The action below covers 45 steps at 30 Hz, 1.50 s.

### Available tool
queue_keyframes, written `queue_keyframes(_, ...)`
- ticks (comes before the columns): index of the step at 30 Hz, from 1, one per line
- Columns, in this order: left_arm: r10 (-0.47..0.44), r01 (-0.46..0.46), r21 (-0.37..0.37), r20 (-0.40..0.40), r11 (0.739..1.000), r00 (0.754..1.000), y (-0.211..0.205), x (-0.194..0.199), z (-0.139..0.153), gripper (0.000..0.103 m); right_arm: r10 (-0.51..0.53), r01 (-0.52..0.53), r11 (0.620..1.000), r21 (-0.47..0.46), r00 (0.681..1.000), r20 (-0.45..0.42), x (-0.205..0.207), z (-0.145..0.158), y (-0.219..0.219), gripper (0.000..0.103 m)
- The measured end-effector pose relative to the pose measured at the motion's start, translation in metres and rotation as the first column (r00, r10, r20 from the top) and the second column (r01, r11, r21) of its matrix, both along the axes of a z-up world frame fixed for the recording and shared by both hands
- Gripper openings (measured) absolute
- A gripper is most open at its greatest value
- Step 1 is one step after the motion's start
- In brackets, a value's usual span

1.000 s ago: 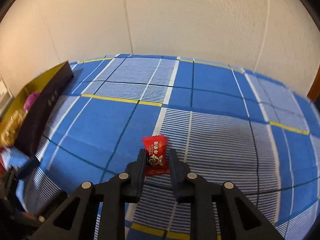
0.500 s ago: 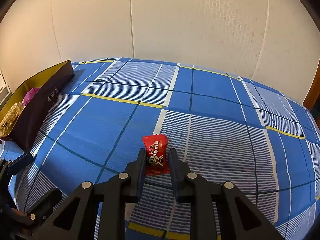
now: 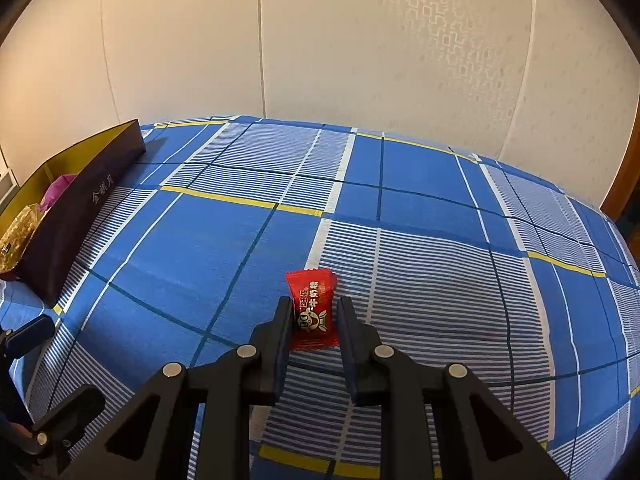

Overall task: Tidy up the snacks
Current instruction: 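Close the right gripper on the red candy and lift it, then carry the red candy into the gold tin and open the right gripper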

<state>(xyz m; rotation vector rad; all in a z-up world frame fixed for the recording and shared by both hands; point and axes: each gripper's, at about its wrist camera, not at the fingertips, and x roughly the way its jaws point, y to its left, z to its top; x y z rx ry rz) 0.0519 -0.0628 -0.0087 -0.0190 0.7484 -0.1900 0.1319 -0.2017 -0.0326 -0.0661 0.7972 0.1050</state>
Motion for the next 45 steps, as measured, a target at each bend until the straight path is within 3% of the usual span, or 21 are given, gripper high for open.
queue_keyframes(14,0.0,-0.001,0.043,0.022,0.999,1.0,0.009,-0.01,-0.002,0.092,-0.02,0.021,1.0,-0.019,1.0,0.017,-0.003,0.0,0.003,0.022)
queue_keyframes(28,-0.043,0.042,0.033,0.024,0.999,0.999,0.014,-0.018,-0.001,0.092,-0.081,0.079,0.995,-0.062,0.997,-0.018,0.002,0.003,0.01,0.021)
queue_keyframes(33,-0.012,0.012,-0.011,-0.01,1.0,1.0,0.021,-0.015,0.005,0.092,-0.091,0.088,0.993,-0.076,0.995,-0.034,0.003,0.005,0.012,0.021)
queue_keyframes(40,-0.007,0.007,-0.005,0.003,1.0,1.0,0.016,-0.023,0.021,0.092,-0.035,0.033,0.999,-0.022,0.992,-0.119,0.008,0.009,0.015,0.021)
queue_keyframes(45,0.016,-0.016,-0.012,0.019,1.0,1.0,0.017,-0.033,0.037,0.092,0.019,-0.017,1.0,0.021,0.993,-0.119,0.006,0.017,0.025,0.016)
